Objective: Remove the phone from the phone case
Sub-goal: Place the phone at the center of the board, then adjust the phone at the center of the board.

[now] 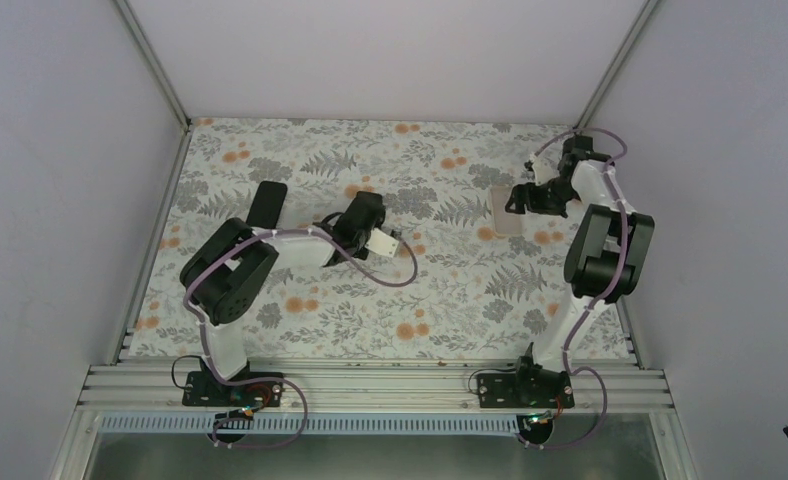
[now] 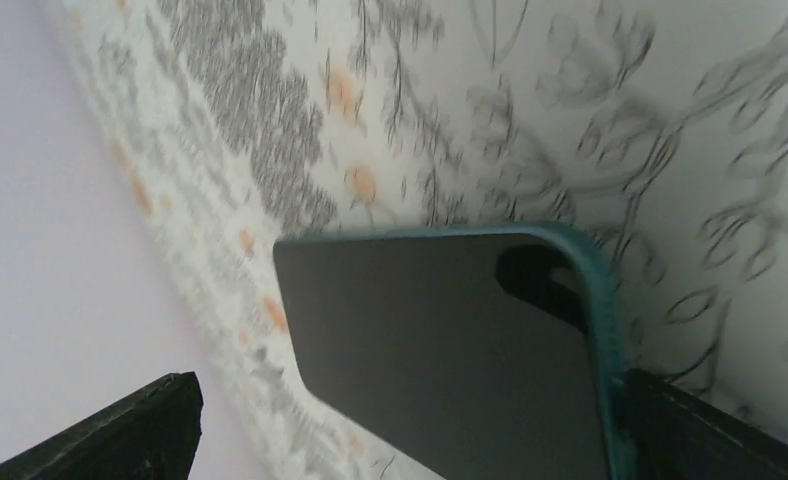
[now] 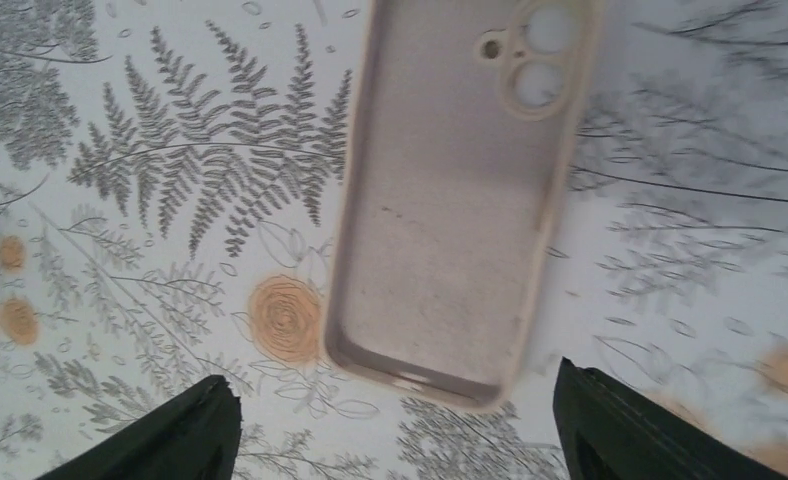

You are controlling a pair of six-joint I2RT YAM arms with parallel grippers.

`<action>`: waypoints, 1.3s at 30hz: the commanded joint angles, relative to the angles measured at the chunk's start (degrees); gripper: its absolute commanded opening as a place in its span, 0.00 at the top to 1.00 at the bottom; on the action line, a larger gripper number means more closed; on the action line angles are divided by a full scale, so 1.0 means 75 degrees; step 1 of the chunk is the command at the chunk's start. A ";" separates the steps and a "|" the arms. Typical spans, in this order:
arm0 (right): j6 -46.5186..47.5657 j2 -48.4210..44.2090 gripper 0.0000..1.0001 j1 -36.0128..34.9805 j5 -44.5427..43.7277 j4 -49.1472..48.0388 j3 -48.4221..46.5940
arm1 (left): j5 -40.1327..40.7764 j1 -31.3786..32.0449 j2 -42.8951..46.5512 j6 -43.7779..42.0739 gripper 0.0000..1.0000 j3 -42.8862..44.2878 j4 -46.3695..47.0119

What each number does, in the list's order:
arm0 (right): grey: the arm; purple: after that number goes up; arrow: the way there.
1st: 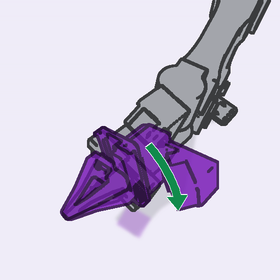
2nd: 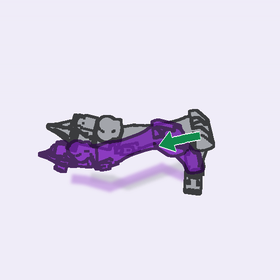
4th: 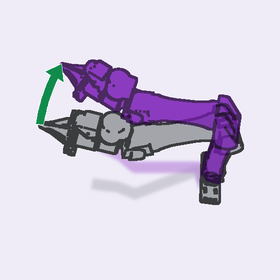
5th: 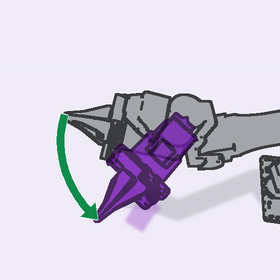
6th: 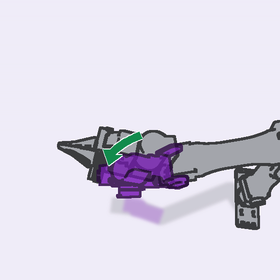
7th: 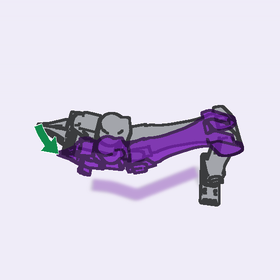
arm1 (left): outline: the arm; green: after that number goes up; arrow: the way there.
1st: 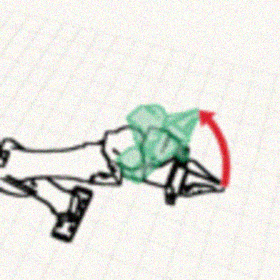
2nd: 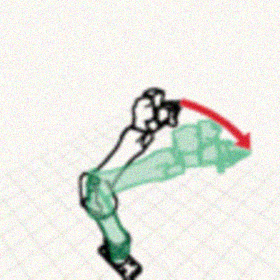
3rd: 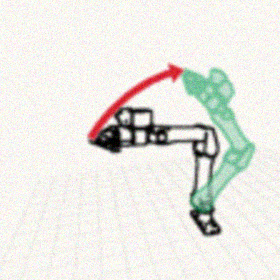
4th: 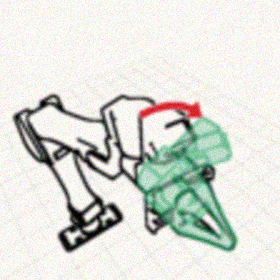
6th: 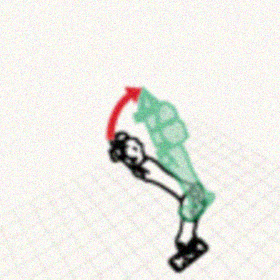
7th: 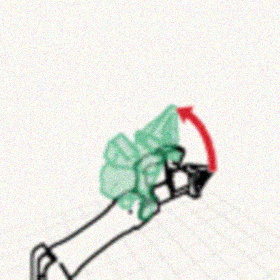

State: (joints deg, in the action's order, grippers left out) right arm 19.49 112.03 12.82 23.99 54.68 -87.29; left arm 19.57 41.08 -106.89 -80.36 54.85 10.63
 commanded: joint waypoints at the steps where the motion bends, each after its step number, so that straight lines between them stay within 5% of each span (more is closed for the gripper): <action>1: 0.0052 -0.0719 0.18 0.0084 -0.1117 -0.0054 -0.0340 | -0.1592 0.0152 0.0229 0.1137 0.00 0.1625 -0.4112; 12: 0.0317 -0.1192 0.01 0.0067 -0.1989 0.0916 -0.2113 | -0.3605 0.0271 -0.0099 0.2324 0.00 0.6492 -0.9499; 18: 0.0350 -0.1673 0.00 -0.0558 -0.1422 0.0972 -0.2120 | -0.4277 -0.1070 0.0227 0.3496 0.00 0.8326 -0.8878; 24: 0.0178 -0.2170 0.00 -0.1867 -0.1281 0.0145 -0.1099 | -0.3325 -0.3230 0.0224 0.5039 0.00 0.8461 -0.7828; 28: -0.0009 -0.2474 0.01 -0.2346 -0.1207 -0.0304 -0.0611 | -0.2467 -0.4461 0.0175 0.5594 0.00 0.7327 -0.6842; 32: -0.0167 -0.2487 0.02 -0.2474 -0.0981 -0.0432 -0.0493 | -0.1910 -0.5395 -0.0084 0.5484 0.00 0.6326 -0.6017; 39: -0.0174 -0.2551 0.05 -0.2581 -0.0833 -0.0558 0.0046 | -0.1623 -0.6218 -0.1437 0.5084 0.00 0.5875 -0.6488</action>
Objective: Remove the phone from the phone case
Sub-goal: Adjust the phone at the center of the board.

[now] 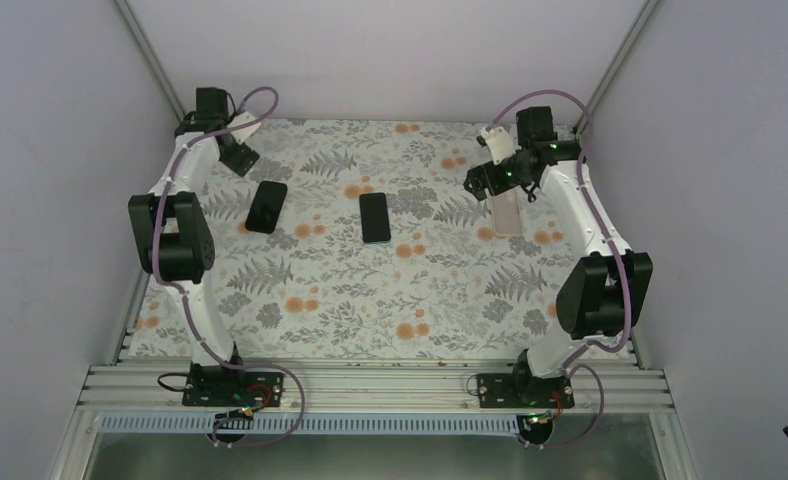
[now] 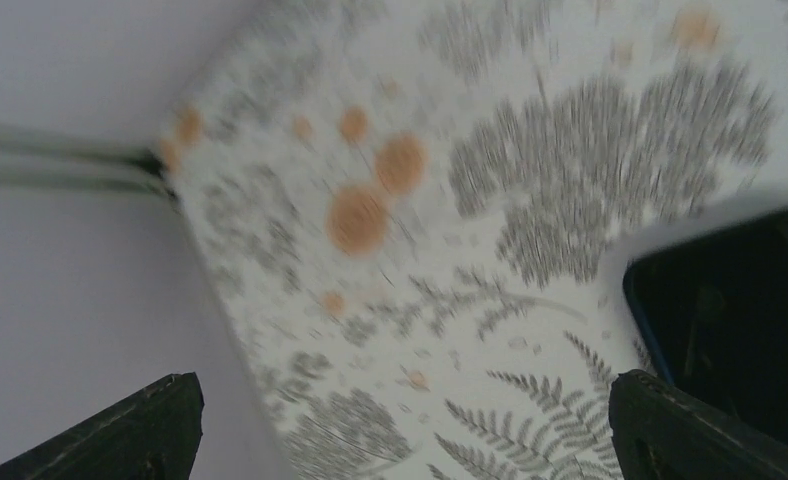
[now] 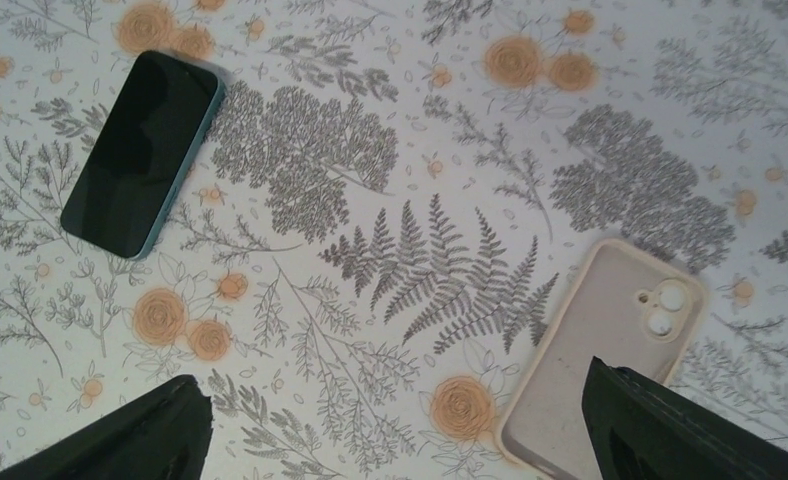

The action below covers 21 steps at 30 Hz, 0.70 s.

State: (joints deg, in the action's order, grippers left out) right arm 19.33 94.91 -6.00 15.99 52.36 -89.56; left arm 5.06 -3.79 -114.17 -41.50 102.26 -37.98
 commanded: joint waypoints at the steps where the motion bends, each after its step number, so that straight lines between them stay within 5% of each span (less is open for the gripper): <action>1: -0.0161 -0.0298 0.05 -0.0082 0.0229 -0.0285 0.0433 | 0.0386 -0.0297 -0.0567 -0.0103 0.01 -0.0592 0.0082; 9: -0.0140 -0.0371 0.06 -0.0103 0.0296 -0.0360 0.0722 | 0.0467 -0.0616 -0.1433 0.0285 0.02 -0.0555 0.0423; 21: -0.0050 -0.0545 0.06 -0.0108 0.0265 -0.0399 0.1002 | -0.1091 -0.0122 -0.1743 0.0410 0.04 -0.0383 -0.0679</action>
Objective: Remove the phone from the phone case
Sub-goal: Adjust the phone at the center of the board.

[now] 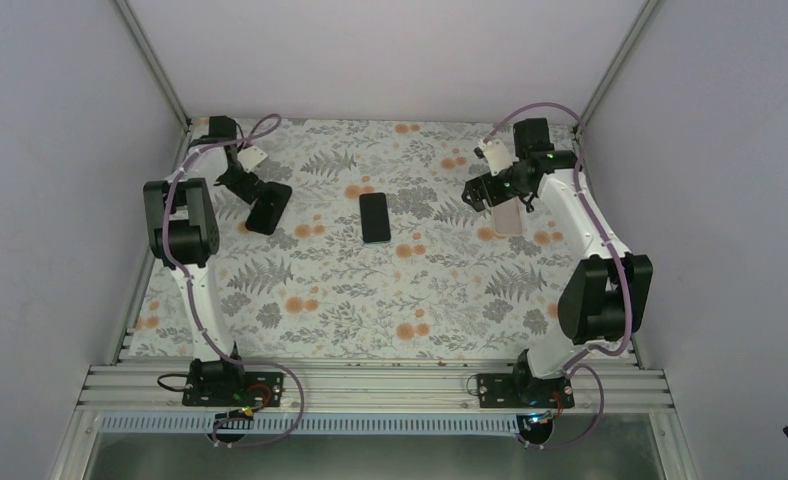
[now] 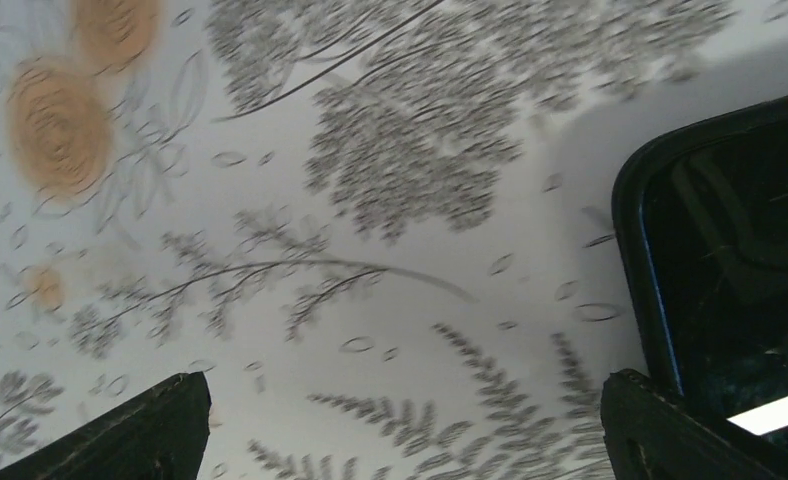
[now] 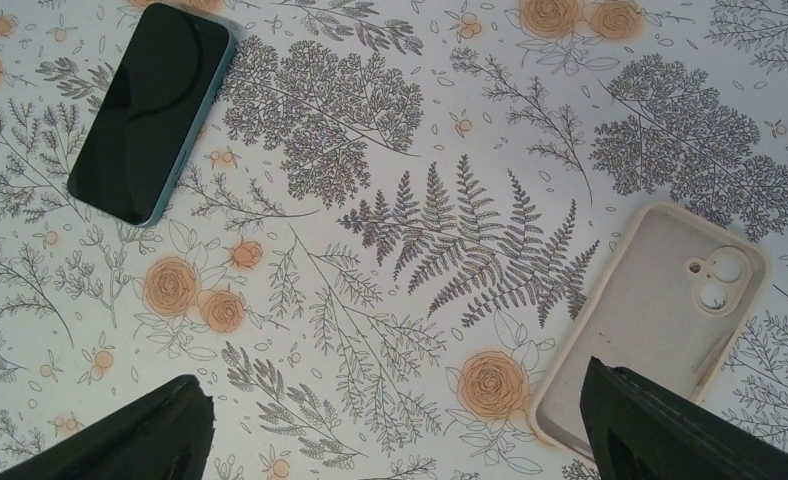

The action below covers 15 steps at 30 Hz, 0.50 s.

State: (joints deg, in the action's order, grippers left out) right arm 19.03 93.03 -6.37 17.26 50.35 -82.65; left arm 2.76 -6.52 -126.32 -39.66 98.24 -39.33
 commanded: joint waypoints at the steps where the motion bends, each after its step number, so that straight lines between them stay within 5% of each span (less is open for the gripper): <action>1: 0.0000 -0.0298 0.06 -0.0059 0.0104 -0.0126 0.0084 | -0.0884 0.0329 -0.0118 0.0177 0.04 0.0106 -0.0523; 15: 0.0607 -0.0740 0.05 -0.0060 0.0170 0.0878 -0.0088 | -0.1860 0.2311 0.0357 0.0197 0.04 -0.1467 -0.1169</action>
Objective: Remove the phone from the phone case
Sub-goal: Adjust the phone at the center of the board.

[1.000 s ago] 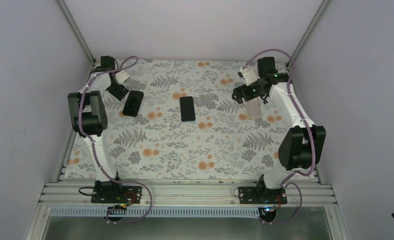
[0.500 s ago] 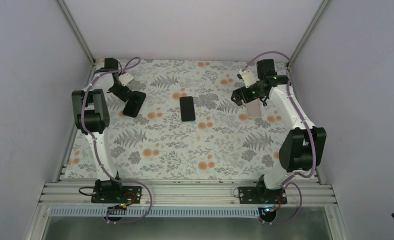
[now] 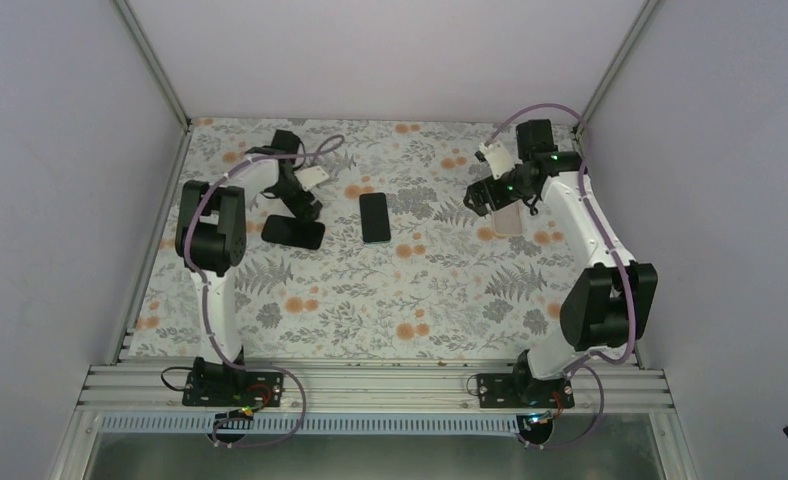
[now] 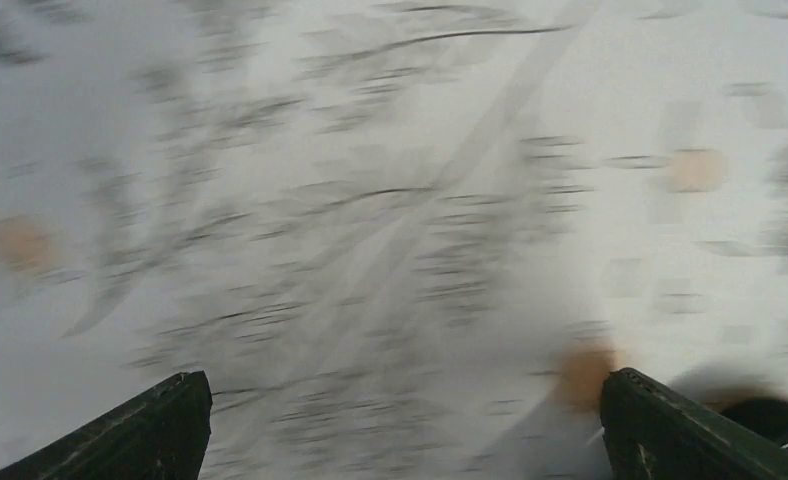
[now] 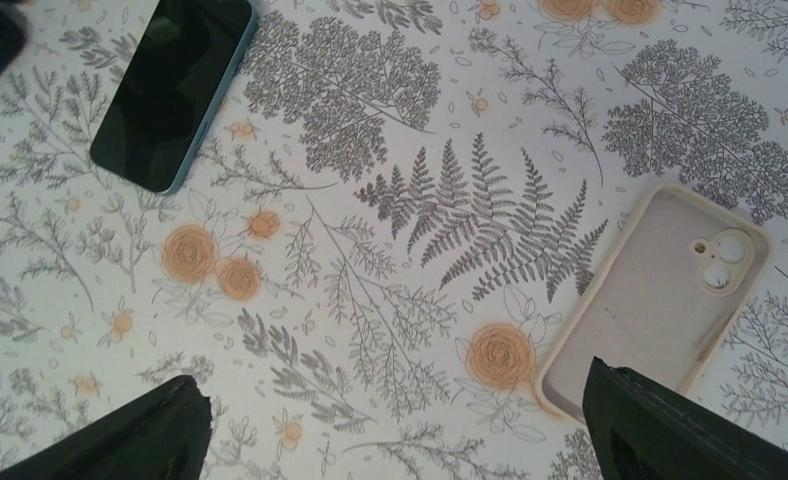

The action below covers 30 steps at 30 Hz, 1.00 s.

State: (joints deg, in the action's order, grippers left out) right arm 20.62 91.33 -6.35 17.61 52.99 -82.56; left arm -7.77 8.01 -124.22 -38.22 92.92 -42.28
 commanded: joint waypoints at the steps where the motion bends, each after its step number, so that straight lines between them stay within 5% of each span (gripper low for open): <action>1: 0.0443 -0.0609 0.04 -0.0060 0.0065 0.0591 -0.0102 | -0.0409 0.0439 0.0216 0.0006 0.04 -0.0931 -0.0691; 8: 0.0552 -0.0694 0.03 -0.0237 0.0173 0.0499 0.0079 | -0.0184 0.0198 0.1923 0.0159 0.01 -0.0692 -0.0570; 15: -0.0726 0.0090 0.00 -0.1802 -0.0243 -0.0874 0.0096 | -0.0035 -0.0919 0.3987 0.0307 0.00 0.0362 -0.0248; 21: -0.0700 0.1855 0.00 -0.3141 0.0114 -0.1553 -0.0799 | 0.0078 -0.1975 0.5269 0.0203 0.00 0.0097 0.0422; 30: -0.1353 0.4923 0.00 -0.4486 0.0439 -0.1961 -0.3898 | -0.0878 -0.4439 0.6379 0.0886 0.00 -0.1056 0.0864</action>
State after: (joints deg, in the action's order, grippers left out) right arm 14.06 122.78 -36.29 19.03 41.78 -104.22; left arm -10.11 -19.11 -78.98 -34.39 89.47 -37.23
